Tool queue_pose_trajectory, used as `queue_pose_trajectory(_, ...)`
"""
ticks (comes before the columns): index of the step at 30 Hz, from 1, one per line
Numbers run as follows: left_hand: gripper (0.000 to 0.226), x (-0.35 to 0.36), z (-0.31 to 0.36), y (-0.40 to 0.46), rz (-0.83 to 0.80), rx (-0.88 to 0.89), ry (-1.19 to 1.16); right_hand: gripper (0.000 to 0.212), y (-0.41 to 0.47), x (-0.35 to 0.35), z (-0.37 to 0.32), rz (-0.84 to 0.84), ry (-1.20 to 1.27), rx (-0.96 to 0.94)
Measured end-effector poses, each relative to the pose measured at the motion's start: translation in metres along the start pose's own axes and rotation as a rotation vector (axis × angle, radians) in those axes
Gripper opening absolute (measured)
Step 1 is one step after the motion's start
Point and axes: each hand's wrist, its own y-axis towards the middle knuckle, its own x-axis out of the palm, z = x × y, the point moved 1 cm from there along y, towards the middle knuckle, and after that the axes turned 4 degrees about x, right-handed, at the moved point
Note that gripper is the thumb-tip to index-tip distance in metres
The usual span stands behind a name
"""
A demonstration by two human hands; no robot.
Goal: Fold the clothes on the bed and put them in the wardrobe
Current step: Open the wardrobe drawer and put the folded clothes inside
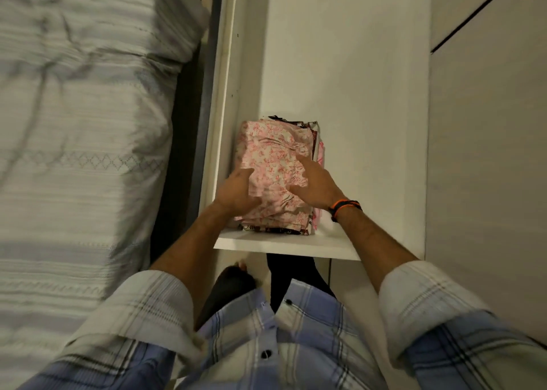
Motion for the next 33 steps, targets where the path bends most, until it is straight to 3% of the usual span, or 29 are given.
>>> queue_pose_trajectory(7,0.063,-0.015,-0.015,-0.094,0.14,0.026,-0.152,0.061,-0.083,0.041,-0.034,0.248,0.275,0.034)
queue_pose_trajectory(11,0.069,-0.013,-0.036,-0.149,0.216,0.038,-0.24,0.057,-0.124,0.073,-0.052,0.272,0.298,0.003)
queue_pose_trajectory(16,0.06,0.002,-0.069,-0.213,0.261,-0.007,-0.338,0.049,-0.168,0.112,-0.073,0.258,0.281,-0.058)
queue_pose_trajectory(26,0.063,0.07,-0.174,-0.379,0.555,-0.291,-0.593,0.041,-0.24,0.236,-0.122,-0.044,0.122,-0.258)
queue_pose_trajectory(33,0.056,0.151,-0.237,-0.499,0.655,-0.531,-0.673,0.044,-0.294,0.336,-0.146,-0.304,-0.008,-0.387)
